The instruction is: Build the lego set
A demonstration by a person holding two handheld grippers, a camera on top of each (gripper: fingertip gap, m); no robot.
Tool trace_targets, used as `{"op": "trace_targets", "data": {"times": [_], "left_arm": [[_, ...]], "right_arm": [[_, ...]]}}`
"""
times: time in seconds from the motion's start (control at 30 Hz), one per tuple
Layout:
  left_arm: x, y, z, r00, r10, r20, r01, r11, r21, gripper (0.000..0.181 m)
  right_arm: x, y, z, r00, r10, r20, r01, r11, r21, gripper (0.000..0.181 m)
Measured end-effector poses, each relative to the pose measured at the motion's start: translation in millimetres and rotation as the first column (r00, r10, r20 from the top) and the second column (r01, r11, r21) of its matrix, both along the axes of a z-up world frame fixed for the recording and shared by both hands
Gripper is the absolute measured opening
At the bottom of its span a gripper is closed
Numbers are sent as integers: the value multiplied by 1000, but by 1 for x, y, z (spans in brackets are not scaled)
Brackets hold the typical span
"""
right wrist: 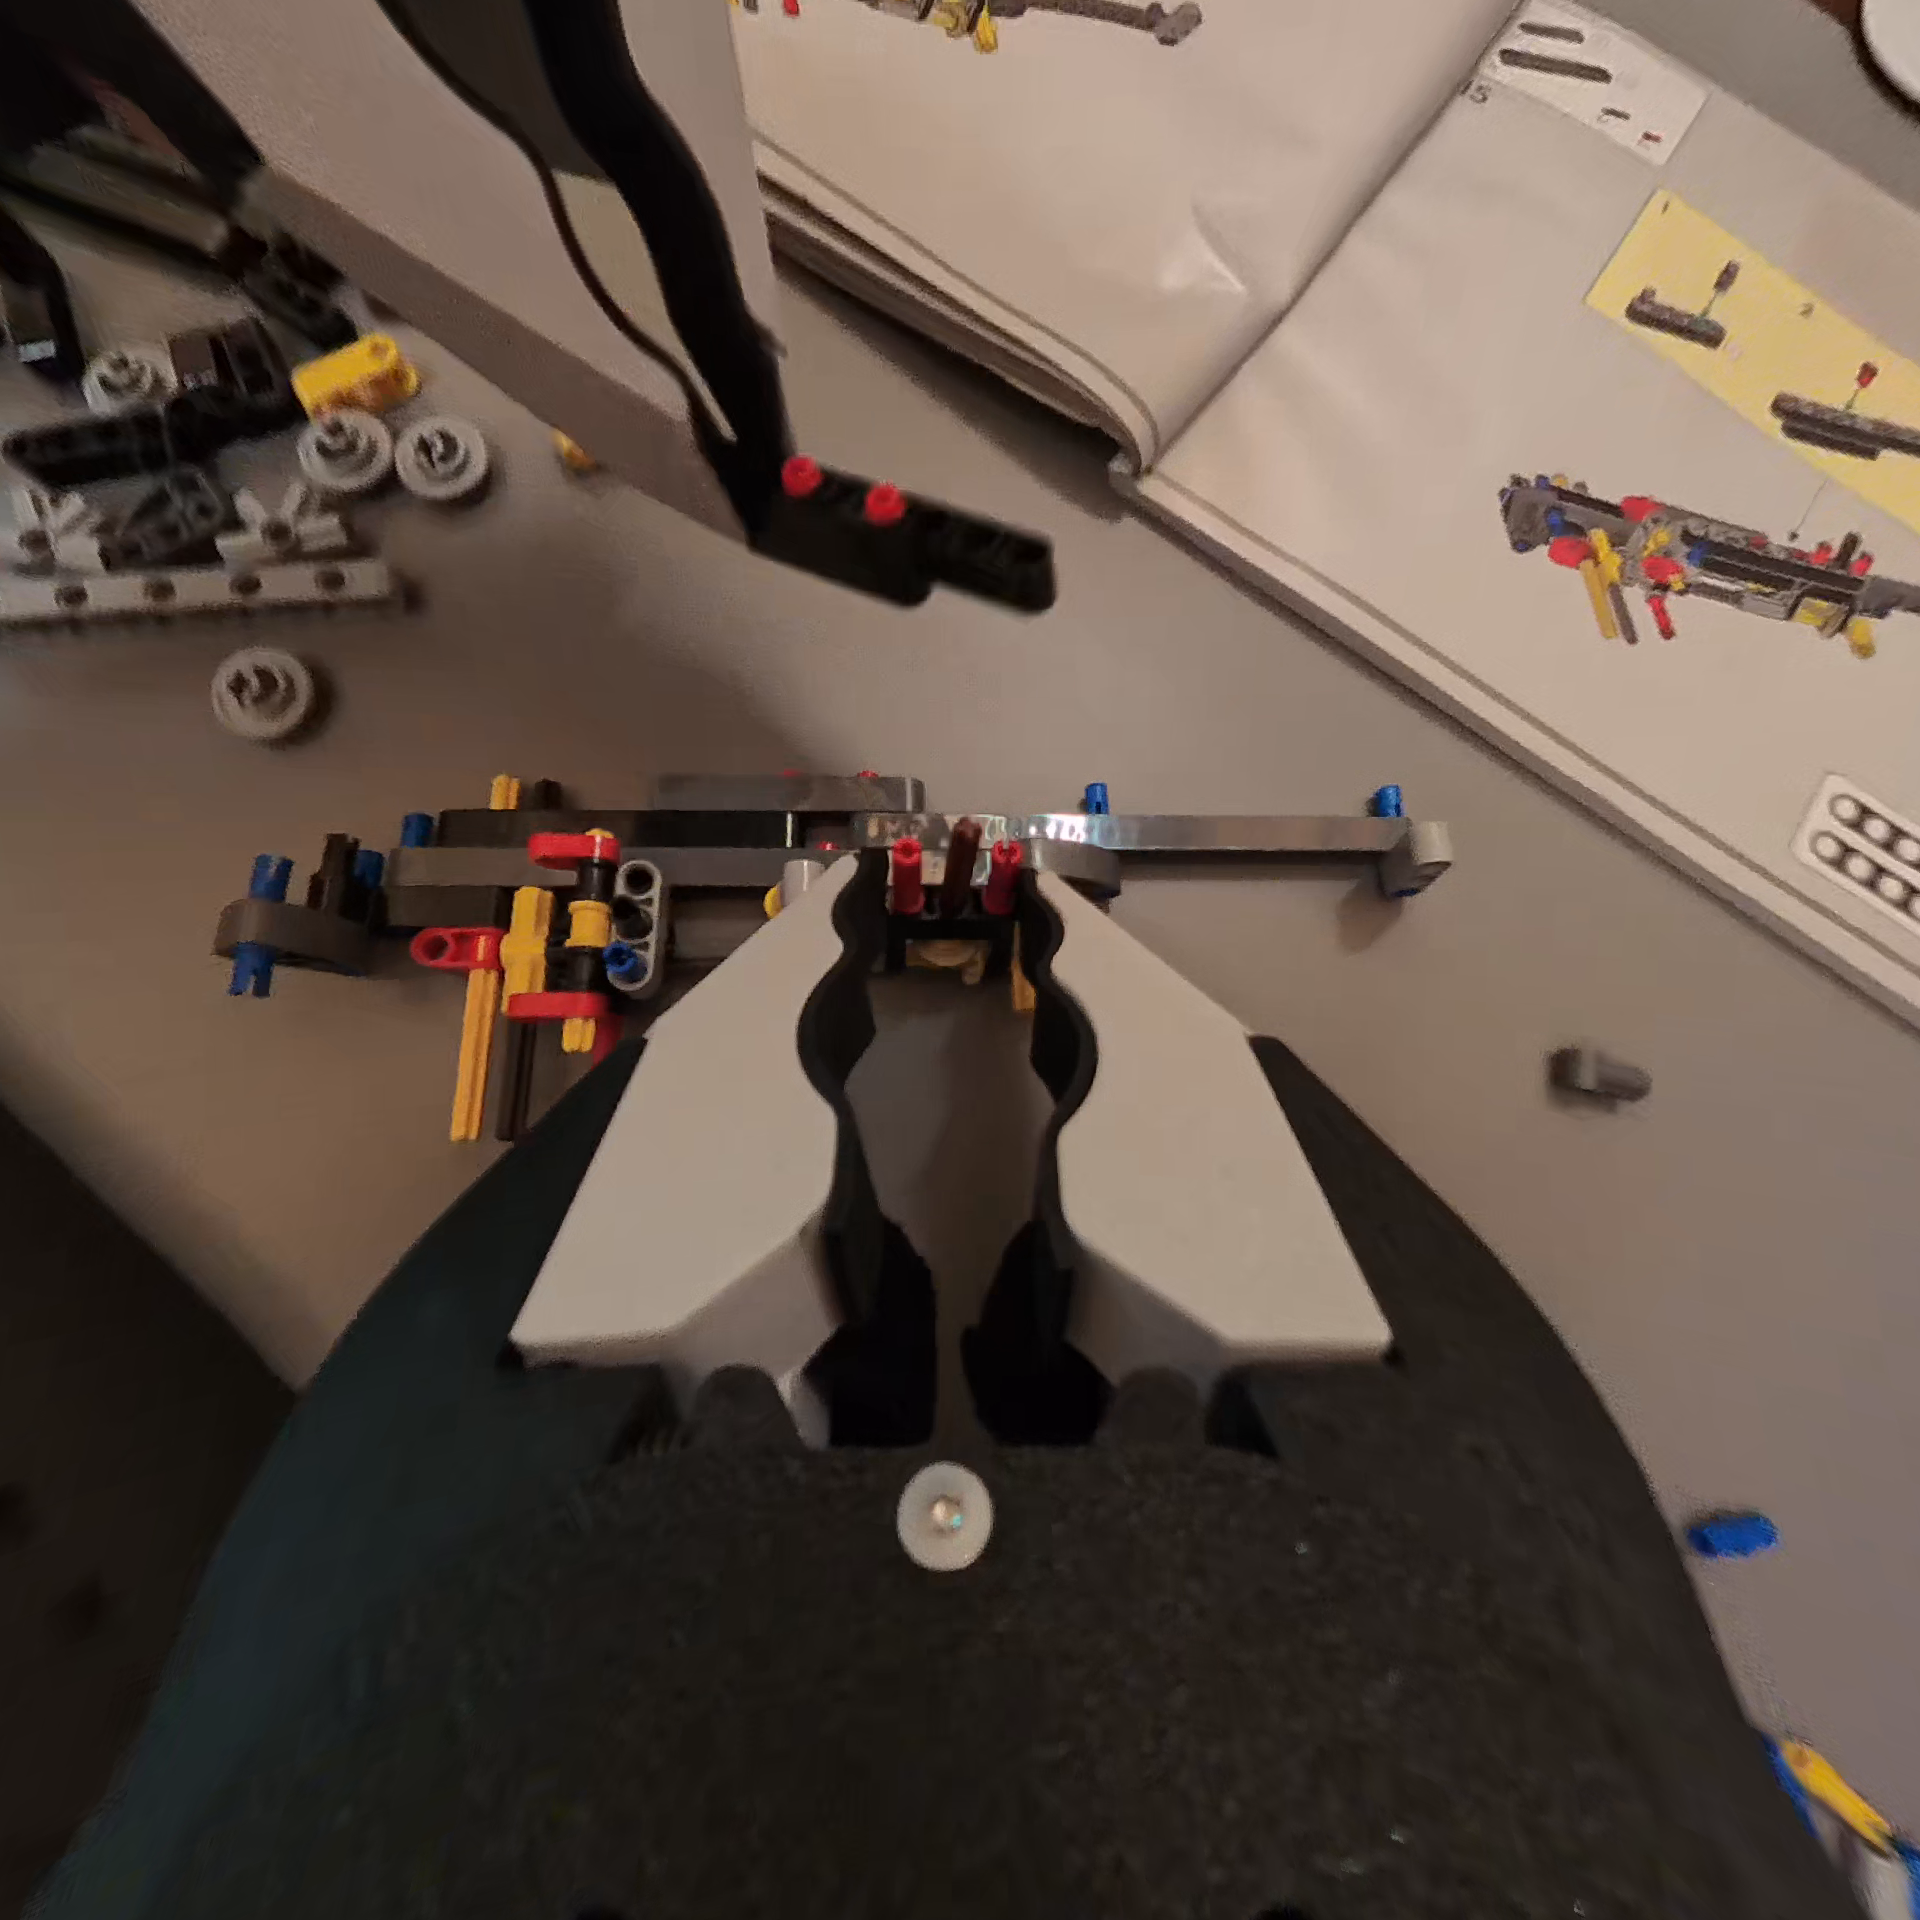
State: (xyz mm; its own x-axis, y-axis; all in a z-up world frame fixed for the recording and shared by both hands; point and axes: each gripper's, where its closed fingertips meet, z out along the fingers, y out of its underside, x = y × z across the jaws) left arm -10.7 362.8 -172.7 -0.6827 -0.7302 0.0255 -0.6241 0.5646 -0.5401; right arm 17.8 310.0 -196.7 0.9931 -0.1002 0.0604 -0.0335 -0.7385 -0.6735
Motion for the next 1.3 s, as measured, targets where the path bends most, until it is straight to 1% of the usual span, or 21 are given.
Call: {"op": "trace_targets", "data": {"times": [0.07,0.13,0.17,0.23,0.33,0.5,0.67,0.77,0.9,1.0,1.3], "left_arm": [[4,9,12,992,115,56,-113,993,-31,6],[5,9,19,974,214,78,-205,972,-112,6],[5,7,19,964,255,67,-243,958,-155,6],[1,-1,14,955,296,21,-285,934,-214,5],[0,-12,5,951,307,-28,-305,924,-229,6],[-1,-29,3,954,292,-63,-299,929,-216,5],[-4,-25,1,951,305,-56,-310,940,-140,5],[-9,-19,0,955,289,-58,-294,950,-106,5],[-18,-22,1,963,253,-94,-264,957,-122,5],[-19,-22,-2,966,240,-91,-248,965,-87,5],[-18,-23,-3,970,229,-86,-236,967,-92,5]], "right_arm": [[-5,13,0,1000,-6,-11,7,999,38,24],[-6,22,1,1000,-14,0,14,996,89,24],[-6,24,1,1000,-12,9,11,993,115,24],[-8,25,1,999,9,36,-14,990,142,24],[-9,24,-1,997,30,71,-41,987,154,24],[-11,24,-1,997,45,56,-54,985,164,24],[-12,24,-3,999,51,11,-53,984,170,24],[-12,23,-3,998,60,12,-61,984,166,24],[-12,23,-4,997,69,24,-72,984,160,24],[-12,23,-4,997,72,29,-75,984,160,24],[-12,23,-4,997,70,28,-73,984,160,25]]}}
